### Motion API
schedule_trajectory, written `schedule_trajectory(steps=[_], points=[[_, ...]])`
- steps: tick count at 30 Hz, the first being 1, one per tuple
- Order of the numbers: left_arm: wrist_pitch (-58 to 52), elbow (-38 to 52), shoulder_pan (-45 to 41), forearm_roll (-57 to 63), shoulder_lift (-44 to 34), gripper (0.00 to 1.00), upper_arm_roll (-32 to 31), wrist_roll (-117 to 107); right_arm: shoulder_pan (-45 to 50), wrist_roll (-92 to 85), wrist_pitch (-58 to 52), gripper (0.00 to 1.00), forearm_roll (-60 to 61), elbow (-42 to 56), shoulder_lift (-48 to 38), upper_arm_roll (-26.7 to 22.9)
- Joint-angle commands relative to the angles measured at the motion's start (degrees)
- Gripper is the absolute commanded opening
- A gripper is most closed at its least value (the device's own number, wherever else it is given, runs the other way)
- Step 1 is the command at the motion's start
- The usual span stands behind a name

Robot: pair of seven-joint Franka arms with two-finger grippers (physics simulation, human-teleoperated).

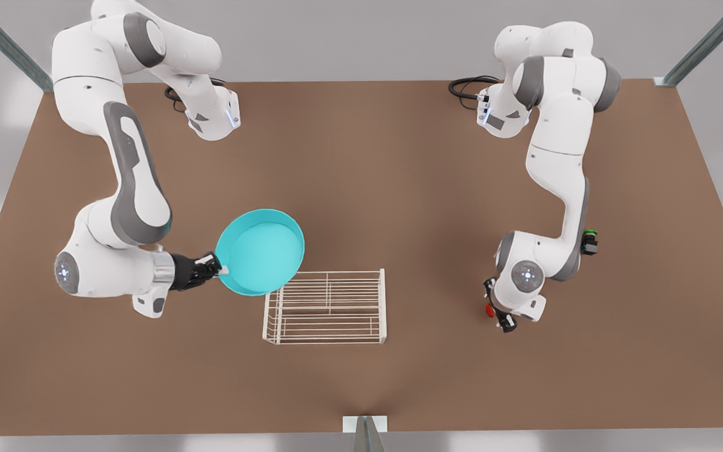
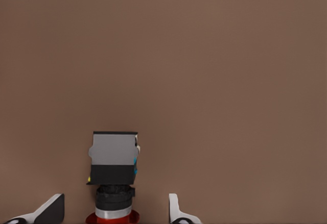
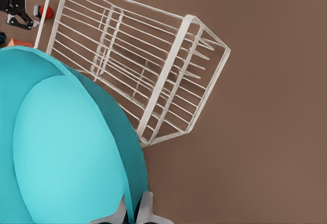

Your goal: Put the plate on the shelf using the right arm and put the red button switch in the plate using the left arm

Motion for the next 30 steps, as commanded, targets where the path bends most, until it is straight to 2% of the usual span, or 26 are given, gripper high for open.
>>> schedule_trajectory(steps=[1, 7, 9, 16, 17, 18, 19, 22, 23, 25, 26, 27, 28, 30], points=[[0.0, 0.6, 0.2, 2.9, 0.6, 1.0, 0.0, -9.6, 1.4, 30.5, 0.3, 0.22, -0.1, 2.8, 2.3, -0.1], [-0.6, 0.0, 0.2, 3.1, 1.2, 1.0, 0.1, -8.9, 6.9, 35.7, 7.5, 0.22, -0.4, 5.3, 7.1, -0.4], [-0.6, 0.2, 0.2, 3.1, 1.5, 1.0, 0.1, -8.9, 9.0, 36.5, 9.6, 0.22, -0.4, 5.5, 8.4, -2.4], [-0.7, 0.9, 0.4, 3.5, 1.6, 1.0, 1.2, -6.8, 12.3, 40.3, 14.9, 0.23, 1.2, 7.5, 12.2, -2.5], [-0.7, 1.4, 0.5, 3.5, 1.6, 1.0, 1.6, -6.7, 12.4, 40.2, 15.1, 0.32, 1.3, 7.5, 12.2, -2.4], [-0.7, 1.6, 0.5, 3.5, 1.5, 1.0, 2.0, -5.9, 12.2, 40.1, 15.1, 0.79, 1.3, 7.4, 11.7, -2.4], [-0.7, 1.8, 0.5, 3.5, 1.6, 1.0, 2.5, -5.3, 11.5, 39.8, 14.4, 1.0, 1.0, 7.1, 10.8, -2.5], [-0.7, 1.4, 0.8, 3.5, 1.6, 1.0, 2.8, -3.9, 4.7, 33.5, 2.5, 1.0, 0.2, 6.7, -1.2, -2.4], [-0.7, 1.3, 1.0, 3.5, 1.6, 1.0, 2.9, -3.8, 4.6, 33.2, -4.4, 1.0, -8.8, 7.5, -4.5, -4.2], [-0.7, 1.2, 1.1, 3.5, 1.6, 0.99, 2.9, -2.2, 2.3, 27.5, -8.6, 1.0, -15.9, 8.7, -7.8, -4.5], [-0.7, 1.3, 1.3, 3.5, 1.6, 0.82, 2.9, -2.1, -0.1, 24.0, -10.2, 1.0, -15.8, 8.5, -9.6, -4.1], [-0.7, 1.3, 1.3, 3.5, 1.6, 0.6, 2.9, -1.6, -2.5, 20.0, -10.3, 1.0, -17.1, 8.4, -9.6, -4.1], [-0.7, 1.3, 1.3, 3.5, 1.6, 0.51, 2.9, -1.6, -3.1, 17.3, -10.4, 1.0, -23.5, 8.3, -9.6, -3.8], [-0.8, 1.3, 1.4, 3.5, 1.6, 0.45, 2.9, -1.6, -3.3, 18.4, -14.1, 1.0, -28.3, 7.8, -9.9, -3.9]])
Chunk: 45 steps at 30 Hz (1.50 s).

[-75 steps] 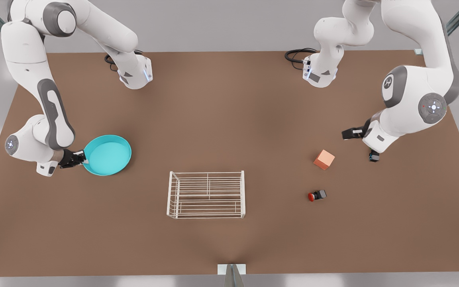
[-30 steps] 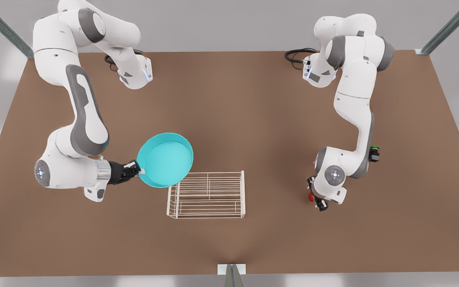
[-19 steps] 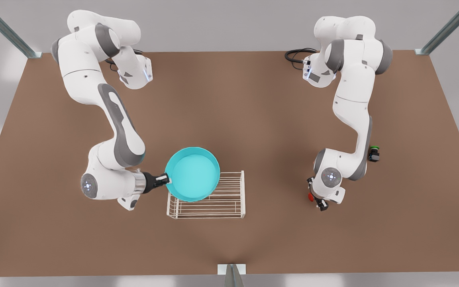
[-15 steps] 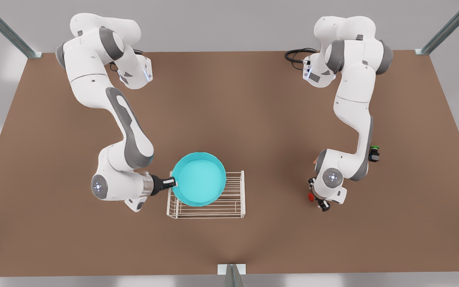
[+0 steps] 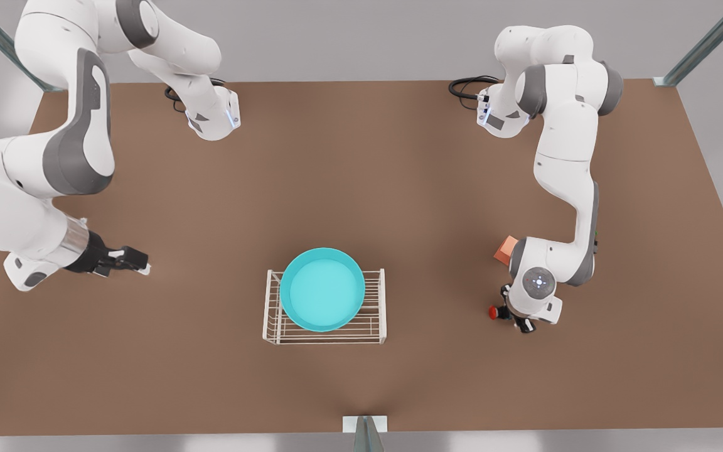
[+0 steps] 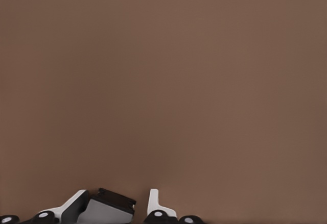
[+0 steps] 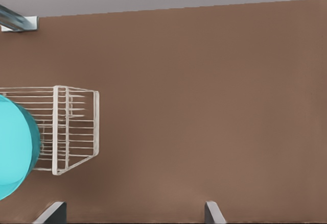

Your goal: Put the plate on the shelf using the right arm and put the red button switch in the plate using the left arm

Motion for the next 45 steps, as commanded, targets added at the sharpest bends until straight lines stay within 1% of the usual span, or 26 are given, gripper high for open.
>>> schedule_trajectory(steps=[1, 2, 3, 5, 6, 7, 11, 14, 18, 21, 23, 25, 26, 27, 28, 29, 30, 33, 35, 37, 39, 41, 43, 45], points=[[-0.1, 0.0, 0.1, 0.0, -0.1, 0.43, 0.0, 2.7, -0.3, -6.4, -8.2, 1.0, -7.0, -0.1, -0.2, 0.0], [-0.5, 0.0, 0.2, 0.0, -0.1, 0.38, 0.0, 3.4, -0.3, -6.4, -8.1, 1.0, -7.0, -0.1, -0.2, 0.0], [-0.9, 0.0, 0.3, 0.0, -0.1, 0.37, 0.0, 4.3, 0.3, -6.4, -8.3, 1.0, -7.5, -0.9, 0.0, 0.3], [-1.0, 0.0, 0.4, 0.0, -0.2, 0.37, 0.0, 5.5, 1.8, -0.8, -7.7, 1.0, -7.9, -7.1, -2.2, 0.4], [-1.7, 0.2, 0.4, 0.0, -0.3, 0.37, 0.3, 5.8, 1.8, -0.6, -1.4, 1.0, -7.5, -16.3, -7.4, 0.4], [-3.4, 0.4, 0.5, 0.0, -0.7, 0.37, 0.4, 8.1, 1.5, 2.0, 3.7, 1.0, -7.2, -22.9, -11.7, 0.3], [-7.9, 2.6, 0.5, 0.0, -2.1, 0.37, 0.3, 11.0, 1.4, 2.1, 4.0, 1.0, -7.0, -22.4, -11.6, -0.4], [-10.4, 2.7, 0.0, -0.4, -5.2, 0.37, -0.5, 12.1, 1.3, 2.1, 4.3, 1.0, -7.0, -22.0, -11.5, -0.5], [-15.7, 2.9, 0.0, -2.5, -12.0, 0.38, -6.2, 10.6, 1.4, 2.1, 4.3, 1.0, -7.0, -21.9, -11.4, -0.4], [-27.8, 10.3, 0.0, -2.7, -13.8, 0.38, -13.0, 5.3, 1.4, 2.0, 4.3, 1.0, -7.2, -21.8, -11.1, -0.3], [-32.1, 12.3, 0.0, -5.1, -17.5, 0.38, -14.8, 3.8, 1.4, 2.0, 4.3, 1.0, -7.2, -21.5, -10.9, -0.3], [-34.3, 12.3, 0.0, -4.5, -19.0, 0.38, -22.6, -0.5, 1.5, 2.0, 4.3, 1.0, -7.3, -21.5, -10.8, -0.3], [-34.3, 12.3, -0.2, -4.3, -19.0, 0.38, -24.9, -3.2, 1.5, 2.1, 4.3, 1.0, -7.2, -21.4, -10.8, -0.3], [-34.3, 13.9, -4.6, -4.4, -18.7, 0.38, -26.0, -6.1, 1.5, 2.0, 4.3, 1.0, -7.3, -21.4, -10.8, -0.2], [-32.3, 14.6, -7.6, -4.5, -18.3, 0.38, -26.0, -7.9, 1.5, 2.0, 4.3, 1.0, -7.3, -21.4, -10.8, -0.2], [-27.3, 15.5, -9.9, -4.7, -17.1, 0.38, -26.8, -10.9, 1.5, 2.0, 4.3, 1.0, -7.3, -21.4, -10.8, -0.2], [-23.4, 16.4, -10.6, -4.9, -16.2, 0.38, -27.8, -12.1, 1.5, 2.0, 4.3, 1.0, -7.3, -21.4, -10.8, -0.2], [-8.9, 17.5, -11.6, -4.8, -12.7, 0.39, -28.9, -12.2, 1.5, 2.0, 4.3, 1.0, -7.3, -21.4, -10.8, -0.2], [0.9, 17.7, -11.6, -4.7, -10.6, 0.39, -28.6, -11.9, 1.5, 2.0, 4.3, 1.0, -7.3, -21.4, -10.8, -0.2], [8.3, 17.9, -11.3, -4.6, -8.8, 0.39, -27.5, -11.6, 1.4, 2.0, 4.3, 1.0, -7.3, -21.4, -10.8, -0.2], [18.8, 17.9, -11.1, -4.6, -6.4, 0.39, -27.6, -12.2, 1.4, 2.1, 4.3, 1.0, -7.3, -21.3, -10.8, -0.2], [23.7, 17.9, -11.2, -4.3, -4.3, 0.39, -27.7, -11.5, 1.5, 2.1, 4.3, 1.0, -7.3, -21.4, -10.8, -0.2], [24.1, 17.8, -11.8, -4.3, -2.1, 0.39, -27.8, -6.9, 1.5, 2.1, 4.3, 1.0, -7.2, -21.4, -10.8, -0.2], [27.7, 17.9, -11.9, -3.4, -0.8, 0.4, -27.8, -6.7, 1.5, 2.1, 4.3, 1.0, -7.2, -21.2, -10.8, -0.2]])
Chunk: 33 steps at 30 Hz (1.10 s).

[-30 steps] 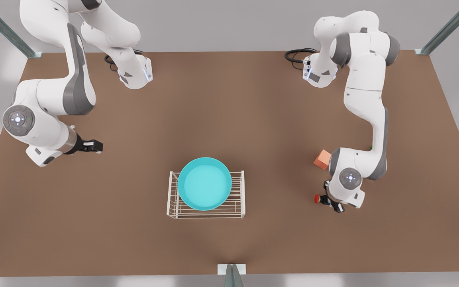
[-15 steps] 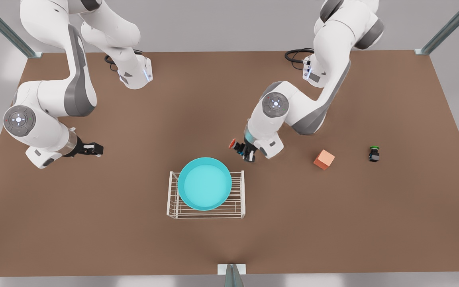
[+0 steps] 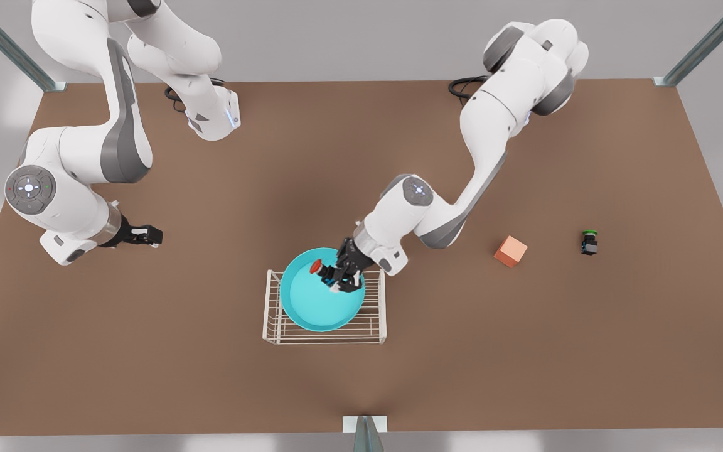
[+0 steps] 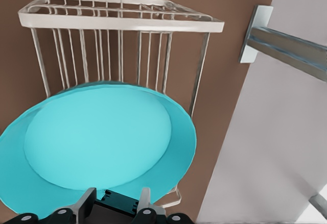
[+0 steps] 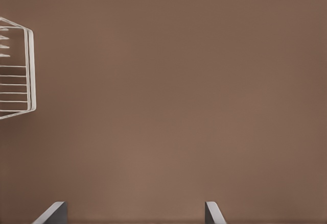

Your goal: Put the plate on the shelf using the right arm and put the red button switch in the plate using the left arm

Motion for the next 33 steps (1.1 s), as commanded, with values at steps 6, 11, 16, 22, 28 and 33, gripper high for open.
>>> schedule_trajectory(steps=[6, 11, 16, 22, 28, 33], points=[[14.0, 0.0, -0.1, 1.9, 1.4, 1.0, 0.0, 1.5, 0.0, 0.3, -0.2, 1.0, 0.0, 0.2, 0.0, 0.0], [-45.9, 0.1, 23.3, 13.5, -7.2, 1.0, -21.3, 62.4, -0.1, 0.3, -0.2, 1.0, 0.1, 0.2, 0.0, 0.0], [-66.0, -13.6, 23.5, -4.5, -32.5, 1.0, 12.5, 130.5, -0.1, 0.3, -0.2, 1.0, 0.0, 0.2, 0.0, 0.0], [-51.3, -26.1, 21.7, -4.7, -40.4, 1.0, 18.2, 135.3, -0.1, 0.3, -0.3, 1.0, 0.0, 0.2, 0.0, 0.0], [-52.0, -26.0, 21.5, -5.0, -40.3, 1.0, 17.5, 135.3, 0.0, 0.4, -0.3, 1.0, 0.0, 0.8, 0.0, -0.1], [-52.0, -25.9, 21.5, -4.8, -40.2, 1.0, 17.5, 135.6, 0.0, 0.4, -0.3, 1.0, 0.0, 0.8, 0.0, 0.0]])
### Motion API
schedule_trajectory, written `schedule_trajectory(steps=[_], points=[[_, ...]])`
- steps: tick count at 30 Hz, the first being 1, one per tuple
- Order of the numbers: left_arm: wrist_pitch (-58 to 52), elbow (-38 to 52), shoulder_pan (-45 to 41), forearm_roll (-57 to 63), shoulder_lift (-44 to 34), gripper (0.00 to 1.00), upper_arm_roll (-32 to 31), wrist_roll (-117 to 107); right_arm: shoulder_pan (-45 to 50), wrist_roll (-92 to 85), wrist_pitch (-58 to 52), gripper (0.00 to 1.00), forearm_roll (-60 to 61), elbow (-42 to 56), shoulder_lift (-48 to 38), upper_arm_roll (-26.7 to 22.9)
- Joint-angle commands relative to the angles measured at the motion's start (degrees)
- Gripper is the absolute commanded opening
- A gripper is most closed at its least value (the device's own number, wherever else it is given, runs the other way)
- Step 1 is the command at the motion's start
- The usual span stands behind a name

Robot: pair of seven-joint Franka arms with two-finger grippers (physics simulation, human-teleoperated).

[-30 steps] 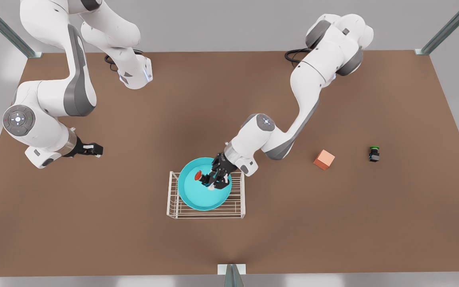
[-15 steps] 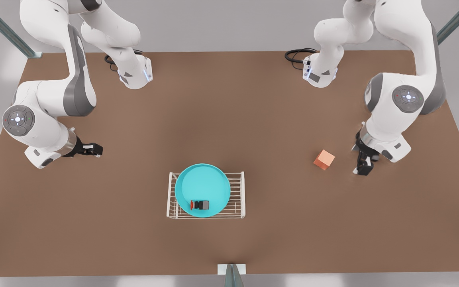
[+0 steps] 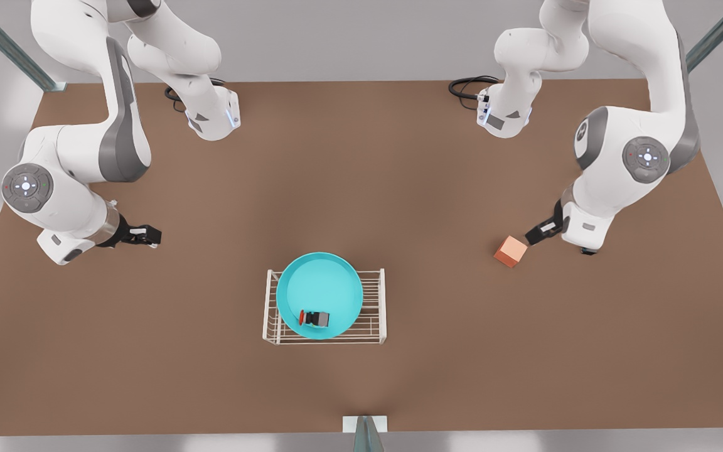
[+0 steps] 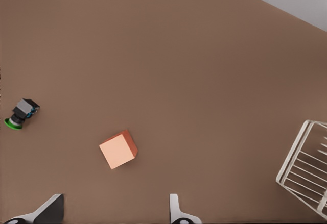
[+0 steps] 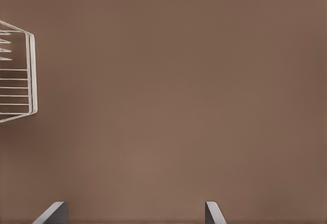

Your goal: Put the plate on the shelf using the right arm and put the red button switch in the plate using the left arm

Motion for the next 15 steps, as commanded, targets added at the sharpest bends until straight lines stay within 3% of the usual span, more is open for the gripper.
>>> schedule_trajectory(steps=[1, 15], points=[[-1.0, 0.0, 1.3, 0.1, 0.0, 1.0, 0.0, 40.1, 0.0, 0.1, -0.1, 1.0, 0.0, 0.3, 0.0, 0.0], [-1.0, 0.0, 1.2, 0.1, 0.2, 1.0, -0.1, 39.8, -0.5, -0.3, -0.5, 1.0, 0.1, 2.6, 2.0, -0.3]])
